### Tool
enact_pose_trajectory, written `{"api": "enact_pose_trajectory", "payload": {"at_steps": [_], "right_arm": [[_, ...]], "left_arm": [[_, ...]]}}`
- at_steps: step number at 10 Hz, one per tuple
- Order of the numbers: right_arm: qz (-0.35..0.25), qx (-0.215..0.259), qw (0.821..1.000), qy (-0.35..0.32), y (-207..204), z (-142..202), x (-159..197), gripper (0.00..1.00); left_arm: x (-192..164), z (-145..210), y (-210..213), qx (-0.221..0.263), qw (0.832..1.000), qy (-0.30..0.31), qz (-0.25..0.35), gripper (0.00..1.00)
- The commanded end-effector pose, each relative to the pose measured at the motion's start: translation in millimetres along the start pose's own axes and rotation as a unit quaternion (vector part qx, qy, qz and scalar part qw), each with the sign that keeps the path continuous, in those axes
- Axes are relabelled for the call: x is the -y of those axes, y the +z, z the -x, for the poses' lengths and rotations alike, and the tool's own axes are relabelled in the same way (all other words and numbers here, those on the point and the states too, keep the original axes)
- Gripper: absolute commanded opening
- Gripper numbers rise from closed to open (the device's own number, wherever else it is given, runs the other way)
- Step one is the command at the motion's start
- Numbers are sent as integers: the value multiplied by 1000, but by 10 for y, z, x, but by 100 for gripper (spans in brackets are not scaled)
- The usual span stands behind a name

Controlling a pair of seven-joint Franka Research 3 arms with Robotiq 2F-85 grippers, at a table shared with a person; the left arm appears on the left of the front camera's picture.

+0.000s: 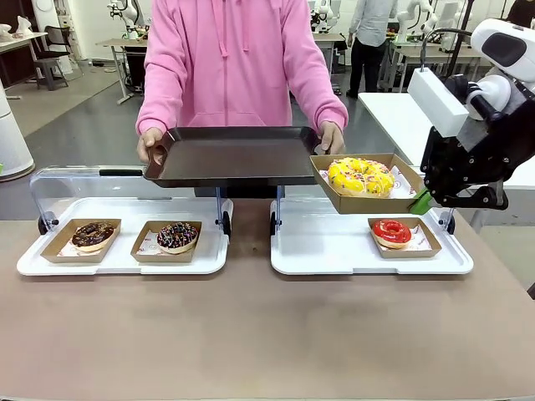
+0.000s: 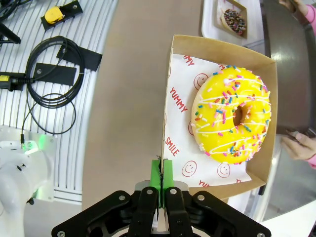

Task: Provide the desired donut to the person.
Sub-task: Place the picked Paper togo box onto the Handle tray extended by the person.

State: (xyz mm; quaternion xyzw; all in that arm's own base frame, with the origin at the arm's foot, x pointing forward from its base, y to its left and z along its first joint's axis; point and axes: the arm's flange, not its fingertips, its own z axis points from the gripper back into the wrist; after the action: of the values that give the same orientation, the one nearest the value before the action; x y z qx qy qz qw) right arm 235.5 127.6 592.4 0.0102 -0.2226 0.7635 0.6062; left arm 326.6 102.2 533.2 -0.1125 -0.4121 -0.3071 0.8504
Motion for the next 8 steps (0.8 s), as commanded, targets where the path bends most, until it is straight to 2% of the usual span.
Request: {"api": "enact_pose_trajectory", "payload": {"at_steps": [1, 2, 5, 6, 8], "right_arm": [[-3, -8, 1000, -8, -1, 3, -24, 0], [0, 0, 1000, 0, 0, 0, 0, 2], [-9, -61, 998, -28, -132, -624, 1127, 2], [4, -73, 997, -32, -275, -829, 1527, 2], [16, -87, 995, -45, -708, -1025, 2194, 2]], "left_arm": [[-9, 12, -6, 2, 1000, 0, 2, 100], [-9, 12, -6, 2, 1000, 0, 2, 100], [-9, 12, -6, 2, 1000, 0, 2, 100], [-9, 12, -6, 2, 1000, 0, 2, 100], [-9, 12, -6, 2, 1000, 0, 2, 100]]}}
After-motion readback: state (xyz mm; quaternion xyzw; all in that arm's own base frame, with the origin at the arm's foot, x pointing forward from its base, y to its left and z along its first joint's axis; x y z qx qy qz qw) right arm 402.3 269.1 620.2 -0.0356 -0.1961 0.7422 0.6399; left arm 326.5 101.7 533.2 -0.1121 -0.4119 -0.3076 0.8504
